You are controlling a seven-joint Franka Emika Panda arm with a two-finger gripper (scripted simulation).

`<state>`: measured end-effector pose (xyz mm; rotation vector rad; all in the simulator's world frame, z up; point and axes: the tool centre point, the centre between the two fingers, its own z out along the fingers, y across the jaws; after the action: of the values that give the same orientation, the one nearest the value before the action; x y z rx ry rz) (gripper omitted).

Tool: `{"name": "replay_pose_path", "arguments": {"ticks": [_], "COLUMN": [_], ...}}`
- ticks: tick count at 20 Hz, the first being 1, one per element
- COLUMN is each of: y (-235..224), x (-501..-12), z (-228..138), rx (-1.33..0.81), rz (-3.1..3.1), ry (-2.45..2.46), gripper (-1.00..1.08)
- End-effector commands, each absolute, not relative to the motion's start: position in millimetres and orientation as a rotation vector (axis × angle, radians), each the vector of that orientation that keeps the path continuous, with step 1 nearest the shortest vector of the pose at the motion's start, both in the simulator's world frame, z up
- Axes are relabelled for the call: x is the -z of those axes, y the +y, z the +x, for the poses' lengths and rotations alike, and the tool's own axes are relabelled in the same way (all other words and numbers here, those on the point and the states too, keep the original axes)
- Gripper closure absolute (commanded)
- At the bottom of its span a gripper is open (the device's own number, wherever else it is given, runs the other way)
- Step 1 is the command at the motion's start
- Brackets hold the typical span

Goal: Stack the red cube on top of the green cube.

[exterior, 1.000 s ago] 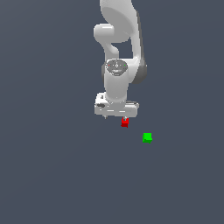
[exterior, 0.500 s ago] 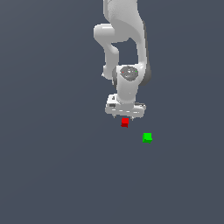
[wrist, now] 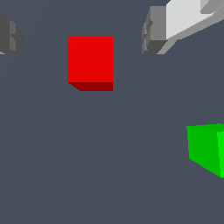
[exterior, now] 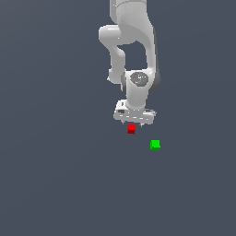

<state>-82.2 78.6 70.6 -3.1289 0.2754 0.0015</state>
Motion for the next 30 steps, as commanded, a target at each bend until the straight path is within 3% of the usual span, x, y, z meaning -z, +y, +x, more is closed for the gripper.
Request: {"name": "replay_pose_path", "arguments": {"ticks": [1,17,18,30], "y": [79,80,80,80], "x": [-68,-20,-20,-21], "z": [-82,-82,-82,-82], "rx": [-0.002,0.000,0.000,0.000], "rz": [-3.129,-3.129,-3.129,-3.129], "ry": [0.276,0.280,0.280,0.280], "gripper": [-0.92,-0.92,1.08,1.08]}}
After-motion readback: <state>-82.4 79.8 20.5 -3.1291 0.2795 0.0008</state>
